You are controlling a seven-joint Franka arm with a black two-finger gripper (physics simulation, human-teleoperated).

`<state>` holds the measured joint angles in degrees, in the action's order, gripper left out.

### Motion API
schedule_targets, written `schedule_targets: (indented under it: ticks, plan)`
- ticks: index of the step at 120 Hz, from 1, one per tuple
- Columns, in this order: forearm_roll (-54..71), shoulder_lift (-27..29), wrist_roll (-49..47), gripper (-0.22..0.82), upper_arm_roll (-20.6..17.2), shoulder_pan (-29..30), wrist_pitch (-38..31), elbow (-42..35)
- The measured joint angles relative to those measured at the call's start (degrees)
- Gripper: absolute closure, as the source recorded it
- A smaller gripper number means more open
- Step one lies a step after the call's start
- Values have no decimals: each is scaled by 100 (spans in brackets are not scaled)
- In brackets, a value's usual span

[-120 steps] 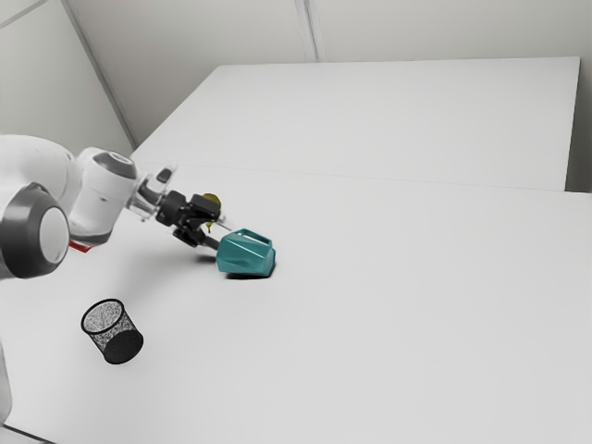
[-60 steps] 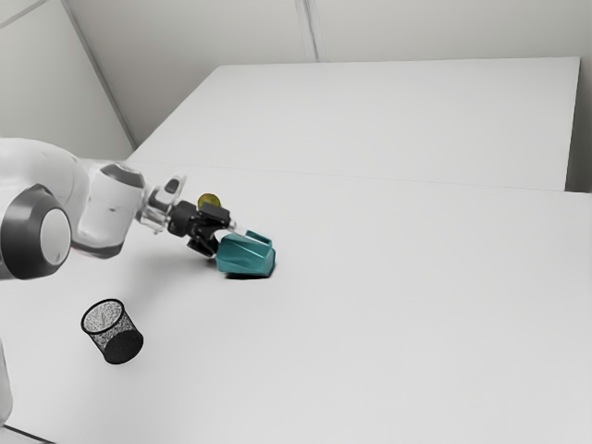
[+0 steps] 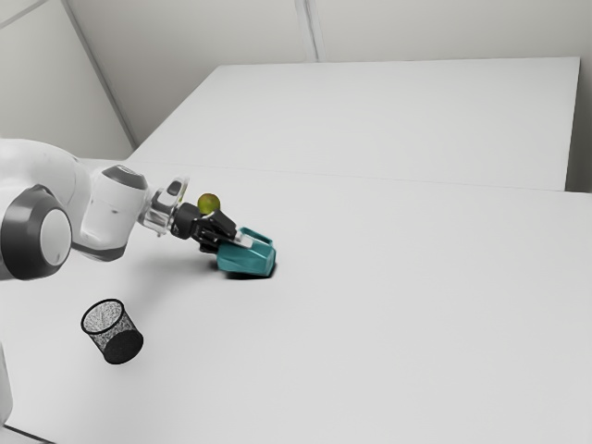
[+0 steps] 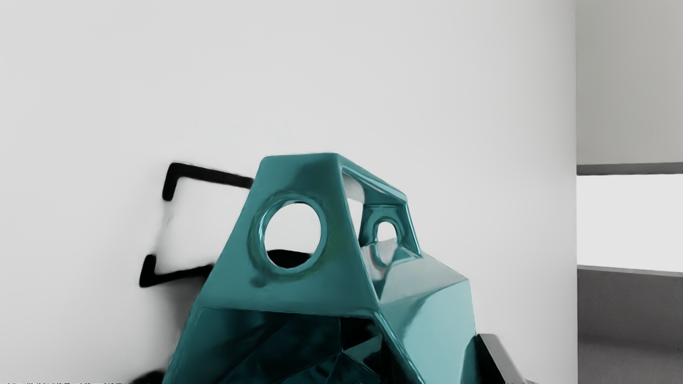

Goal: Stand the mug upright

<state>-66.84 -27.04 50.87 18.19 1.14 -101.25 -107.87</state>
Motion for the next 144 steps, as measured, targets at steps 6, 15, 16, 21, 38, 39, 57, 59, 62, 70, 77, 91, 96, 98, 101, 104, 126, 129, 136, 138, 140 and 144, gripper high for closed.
schedule_targets:
  ticks: [6, 15, 16, 21, 38, 39, 57, 59, 62, 70, 77, 91, 96, 98, 101, 104, 126, 129, 136, 138, 140, 144]
  plan:
    - [3, 10, 3, 65, -1, 0, -4, -13]
    - [15, 93, 6, 68, -35, 4, -14, -16]
    - [19, 112, 6, 69, -44, 6, -17, -16]
    - [42, 211, 6, 72, -82, 7, -28, -17]
    - [479, 723, -35, 74, -318, -24, -166, 58]
    - [541, 763, -42, 75, -341, -37, -189, 62]
    - [2590, 1406, -323, 76, -754, -448, -794, 79]
    - [2858, 1463, -366, 76, -774, -522, -868, 76]
    - [3259, 1523, -431, 77, -800, -621, -985, 68]
    - [4229, 1597, -612, 77, -863, -807, -1293, 13]
    - [4923, 1612, -775, 77, -894, -952, -1545, -40]
    - [5764, 1579, -1068, 77, -907, -1099, -2066, -300]
    - [5965, 1550, -1165, 78, -908, -1134, -2215, -351]
    - [6039, 1538, -1204, 78, -908, -1146, -2267, -363]
    - [6135, 1520, -1261, 78, -908, -1163, -2342, -386]
    - [6213, 1507, -1316, 78, -908, -1179, -2420, -421]
    - [6496, 1557, -1675, 78, -905, -1244, -2999, -928]
    - [6522, 1580, -1719, 78, -906, -1250, -3072, -1000]
    - [6571, 1616, -1816, 78, -905, -1259, -3220, -1126]
    - [6582, 1628, -1842, 78, -905, -1267, -3260, -1161]
    - [6592, 1640, -1868, 78, -905, -1275, -3301, -1197]
    - [6608, 1654, -1917, 78, -905, -1289, -3377, -1254]
